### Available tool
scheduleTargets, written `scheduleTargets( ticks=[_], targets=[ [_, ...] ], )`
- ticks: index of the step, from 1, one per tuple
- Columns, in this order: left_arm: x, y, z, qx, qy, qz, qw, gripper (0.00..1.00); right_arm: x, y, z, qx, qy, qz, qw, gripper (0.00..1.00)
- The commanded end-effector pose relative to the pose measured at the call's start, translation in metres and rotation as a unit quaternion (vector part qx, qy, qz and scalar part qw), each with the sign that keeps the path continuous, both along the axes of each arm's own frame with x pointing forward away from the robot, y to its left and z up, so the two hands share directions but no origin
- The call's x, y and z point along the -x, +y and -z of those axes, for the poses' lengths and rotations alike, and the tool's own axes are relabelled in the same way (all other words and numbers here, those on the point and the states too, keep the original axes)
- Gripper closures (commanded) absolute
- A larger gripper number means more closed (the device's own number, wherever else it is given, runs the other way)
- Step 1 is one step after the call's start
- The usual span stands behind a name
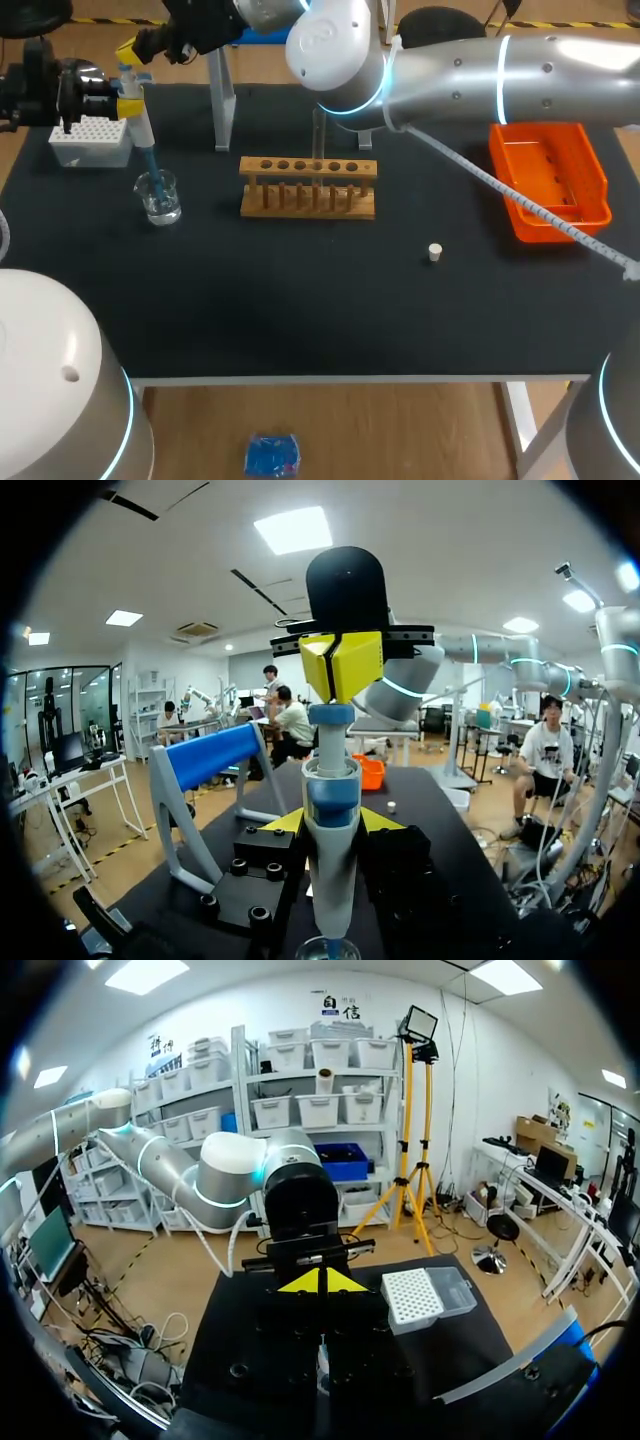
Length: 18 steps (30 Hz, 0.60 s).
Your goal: Invert the test tube, pick up the pipette, mount the tip to pipette, aspirate from beaker and dispense into the tube, eject the tip, return the pipette, and cap with the stopper.
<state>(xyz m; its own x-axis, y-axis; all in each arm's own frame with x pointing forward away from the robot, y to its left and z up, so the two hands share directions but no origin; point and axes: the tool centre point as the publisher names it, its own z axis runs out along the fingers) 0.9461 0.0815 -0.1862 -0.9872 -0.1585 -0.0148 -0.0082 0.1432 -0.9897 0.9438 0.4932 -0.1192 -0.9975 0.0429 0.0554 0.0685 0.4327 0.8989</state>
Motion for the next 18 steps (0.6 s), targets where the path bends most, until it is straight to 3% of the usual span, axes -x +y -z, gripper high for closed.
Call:
scheduleTargets(
  ticks=[1,18],
  targets=[
    [-0.0017,0.0009,-0.0011,0.001,-0.001,0.002,1.000,1.00,-0.0021,0.0019,0.0022,0.007,0.001,-0.002,1.000,1.00],
    [-0.0017,0.0009,-0.0011,0.001,-0.001,0.002,1.000,1.00,-0.0005,0.0021,0.0122,0.016,0.006,-0.007,1.000,1.00]
  ],
)
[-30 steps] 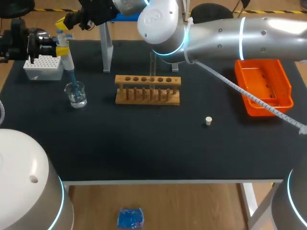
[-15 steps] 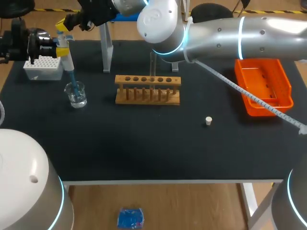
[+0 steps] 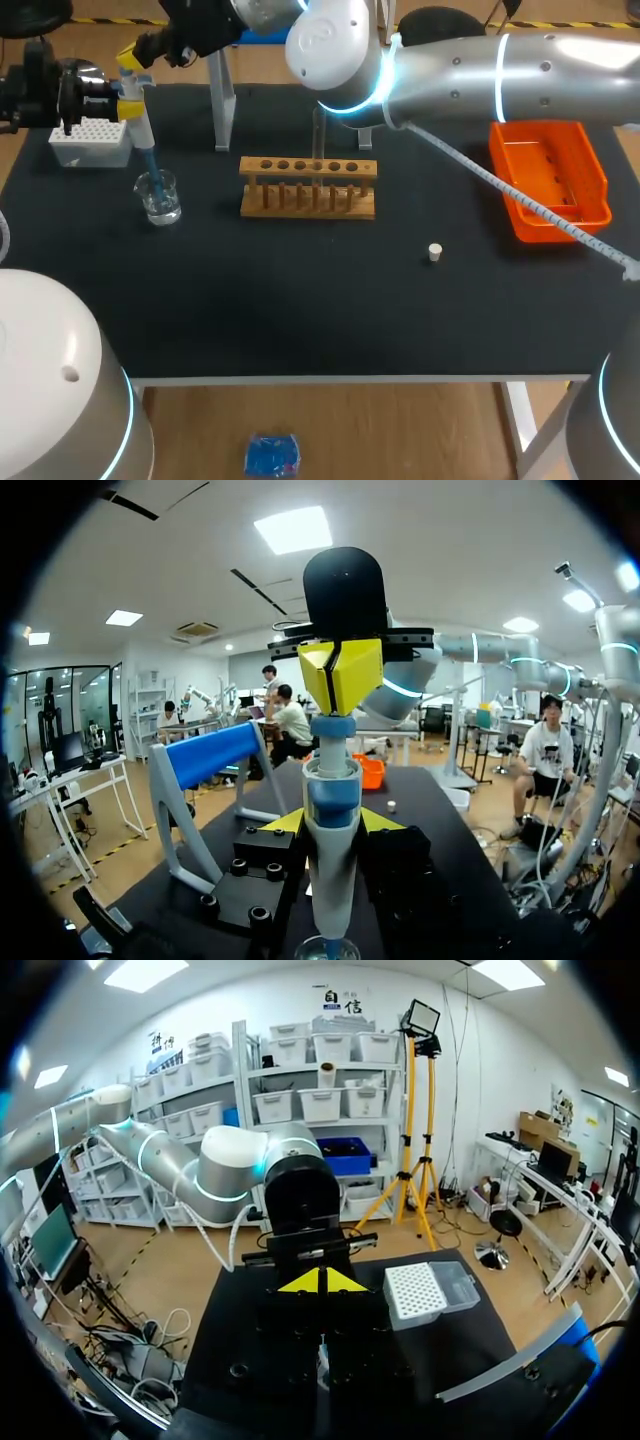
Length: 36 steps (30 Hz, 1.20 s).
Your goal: Invert the test tube, pick up the pipette, mount the tip to pipette, aspirate from beaker and dispense into the tube, eject the tip, return the pipette, and cap with the stopper.
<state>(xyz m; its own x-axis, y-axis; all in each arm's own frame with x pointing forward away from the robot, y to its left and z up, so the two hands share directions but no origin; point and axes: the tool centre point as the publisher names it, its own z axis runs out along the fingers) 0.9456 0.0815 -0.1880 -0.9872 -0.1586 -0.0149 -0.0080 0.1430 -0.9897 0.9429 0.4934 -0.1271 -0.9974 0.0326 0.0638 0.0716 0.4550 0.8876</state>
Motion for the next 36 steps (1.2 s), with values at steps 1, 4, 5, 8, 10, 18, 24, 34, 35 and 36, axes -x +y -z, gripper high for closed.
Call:
scheduleTargets(
  ticks=[1,4,5,8,10,18,24,34,35,36],
  targets=[
    [-0.002,0.001,-0.003,0.001,-0.001,0.002,1.000,1.00,-0.001,0.002,0.005,0.005,0.001,-0.002,1.000,1.00],
    [-0.002,0.001,-0.003,0.001,-0.001,0.002,1.000,1.00,-0.001,0.001,0.007,0.006,0.002,-0.001,1.000,1.00],
    [-0.002,0.001,-0.003,0.001,-0.001,0.002,1.000,1.00,-0.001,0.001,0.008,0.006,0.003,-0.001,1.000,1.00],
    [-0.002,0.001,-0.003,0.001,-0.001,0.002,1.000,1.00,0.001,0.001,0.012,0.008,0.005,-0.001,1.000,1.00],
    [-0.002,0.001,-0.003,0.001,-0.001,0.002,1.000,1.00,0.001,0.000,0.014,0.009,0.007,-0.001,1.000,1.00],
    [-0.002,0.001,-0.003,0.001,-0.001,0.002,1.000,1.00,0.003,-0.001,0.021,0.011,0.014,-0.001,1.000,1.00],
    [-0.002,0.001,-0.003,0.001,-0.001,0.002,1.000,1.00,0.003,-0.002,0.010,0.004,0.007,0.000,1.000,1.00],
    [-0.002,0.001,-0.003,0.001,-0.001,0.002,1.000,1.00,0.007,-0.004,-0.047,-0.024,-0.027,-0.003,0.999,0.00],
    [-0.002,0.001,-0.003,0.001,-0.001,0.002,1.000,1.00,0.007,-0.006,-0.051,-0.025,-0.029,-0.002,0.999,0.00],
    [-0.002,0.001,-0.003,0.001,-0.001,0.002,1.000,1.00,0.008,-0.008,-0.055,-0.026,-0.032,-0.002,0.999,0.00]
  ],
)
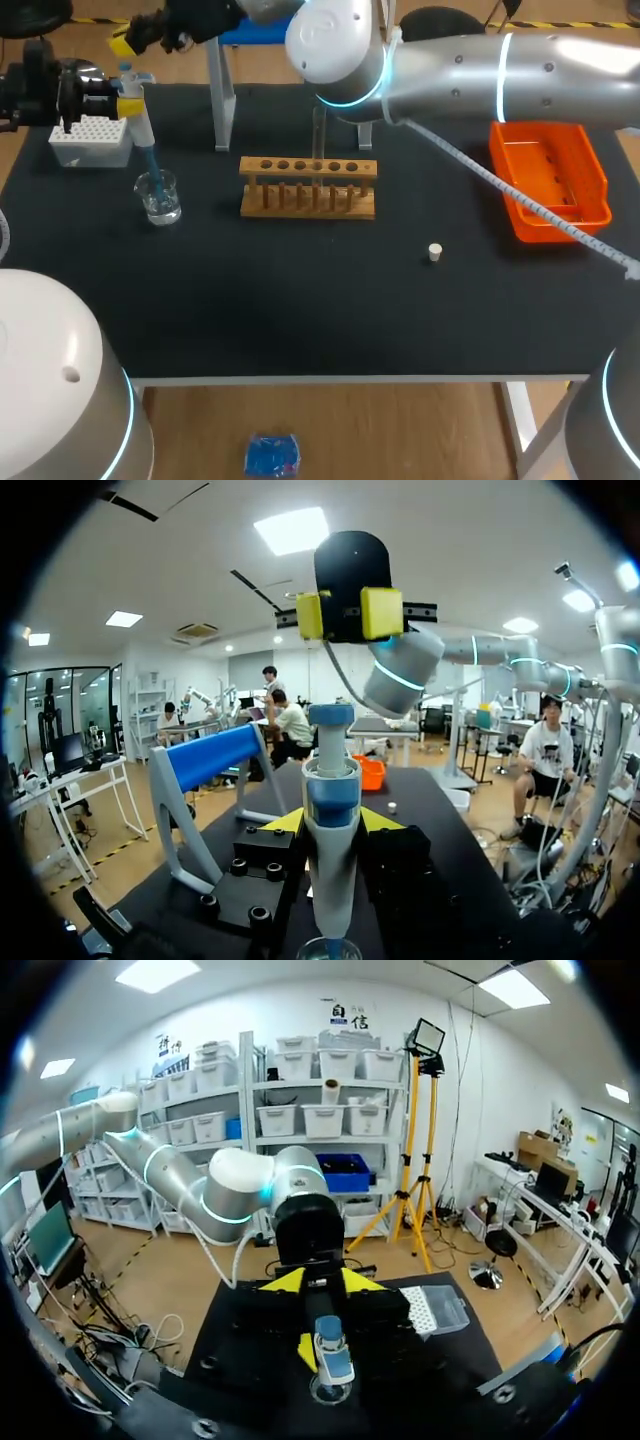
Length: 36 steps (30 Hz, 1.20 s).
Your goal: Invert the test tube, pick up the pipette, mount the tip to pipette, aspirate from beaker and dispense into the tube, eject the tip, return the pipette, and cap with the stopper.
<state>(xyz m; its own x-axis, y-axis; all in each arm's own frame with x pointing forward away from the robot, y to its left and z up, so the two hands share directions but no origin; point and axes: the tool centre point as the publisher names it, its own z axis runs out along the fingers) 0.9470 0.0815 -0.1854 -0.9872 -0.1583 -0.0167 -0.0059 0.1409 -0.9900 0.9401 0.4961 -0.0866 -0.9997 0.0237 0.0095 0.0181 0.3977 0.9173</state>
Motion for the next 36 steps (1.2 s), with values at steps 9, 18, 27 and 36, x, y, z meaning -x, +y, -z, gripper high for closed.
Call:
scheduleTargets(
  ticks=[9,18,27,36],
  targets=[
    [-0.001,0.001,0.000,0.000,0.001,0.002,1.000,1.00,0.013,-0.073,-0.056,0.022,-0.047,0.005,0.999,0.00],
    [-0.001,0.001,0.000,0.000,0.001,0.002,1.000,1.00,0.029,-0.193,-0.085,0.032,-0.109,0.029,0.993,0.00],
    [-0.001,0.001,0.000,0.000,0.001,0.002,1.000,1.00,0.047,-0.285,-0.067,0.028,-0.101,0.069,0.992,0.00],
    [-0.001,0.001,0.000,0.000,0.001,0.002,1.000,1.00,0.051,-0.334,-0.029,0.010,-0.071,0.100,0.992,0.00]
  ],
)
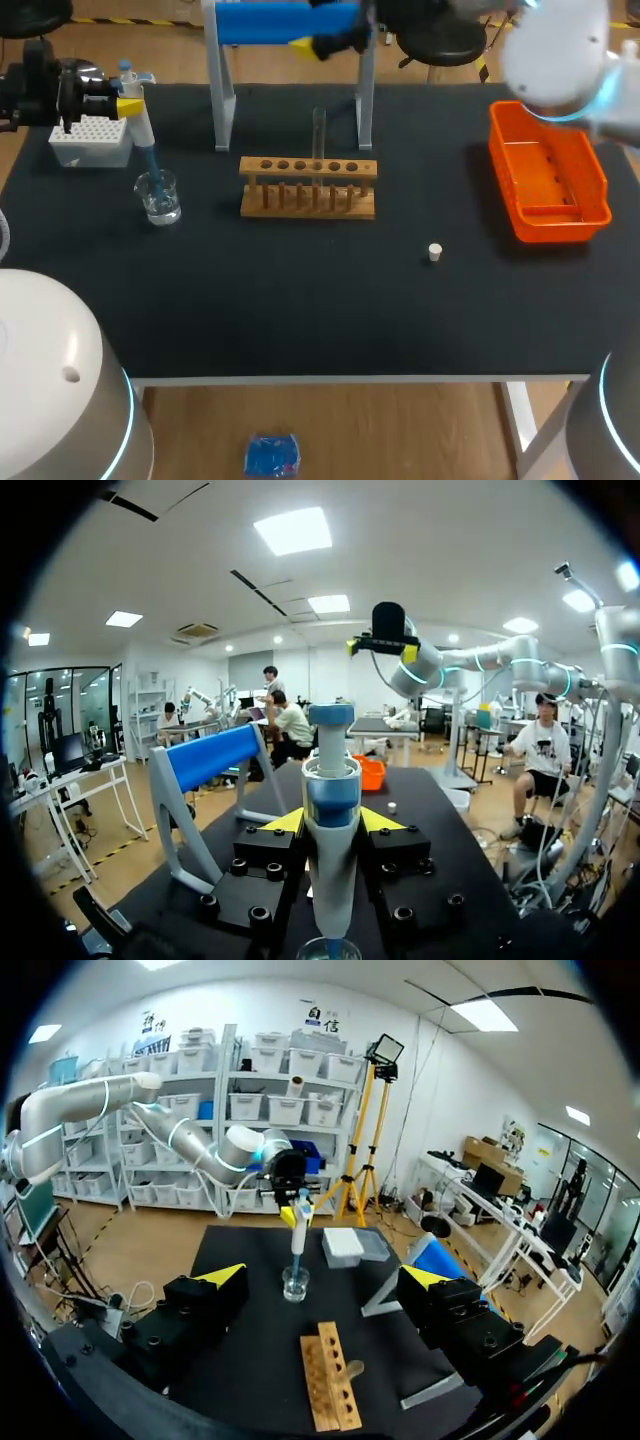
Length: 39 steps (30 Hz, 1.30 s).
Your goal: Invert the test tube, pick up the pipette, mount the tip to pipette, aspirate from beaker and dispense into the tube, eject the tip, return the pipette, and cap with the stopper.
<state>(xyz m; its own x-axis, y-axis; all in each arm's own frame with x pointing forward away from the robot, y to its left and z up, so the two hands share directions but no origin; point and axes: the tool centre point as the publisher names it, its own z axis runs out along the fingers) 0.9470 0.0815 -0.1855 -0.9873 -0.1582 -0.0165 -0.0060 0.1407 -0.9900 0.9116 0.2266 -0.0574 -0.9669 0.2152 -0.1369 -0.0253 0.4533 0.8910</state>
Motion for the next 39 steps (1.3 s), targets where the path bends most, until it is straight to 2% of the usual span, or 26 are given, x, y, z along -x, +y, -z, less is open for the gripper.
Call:
scheduleTargets(
  ticks=[1,6,9,16,22,26,39],
  targets=[
    [-0.001,0.001,0.000,-0.001,0.001,0.002,1.000,1.00,0.022,-0.067,0.005,-0.020,-0.002,0.001,1.000,0.00],
    [-0.001,0.001,0.000,-0.001,0.001,0.002,1.000,1.00,0.025,-0.074,0.028,-0.023,-0.002,-0.001,1.000,0.00],
    [-0.001,0.001,0.000,-0.001,0.001,0.002,1.000,1.00,0.020,-0.074,0.042,-0.025,-0.003,-0.003,1.000,0.00],
    [-0.001,0.001,0.000,-0.001,0.001,0.002,1.000,1.00,0.008,-0.057,0.062,-0.023,-0.012,-0.029,0.999,0.00],
    [-0.001,0.001,0.000,-0.001,0.001,0.002,1.000,1.00,-0.006,-0.045,0.080,-0.029,-0.005,-0.065,0.997,0.00],
    [-0.001,0.001,0.000,-0.001,0.001,0.002,1.000,1.00,-0.015,-0.051,0.091,-0.028,0.004,-0.061,0.998,0.00],
    [-0.001,0.001,0.000,-0.001,0.001,0.002,1.000,1.00,-0.025,-0.072,0.118,-0.023,-0.001,-0.064,0.998,0.00]
  ],
)
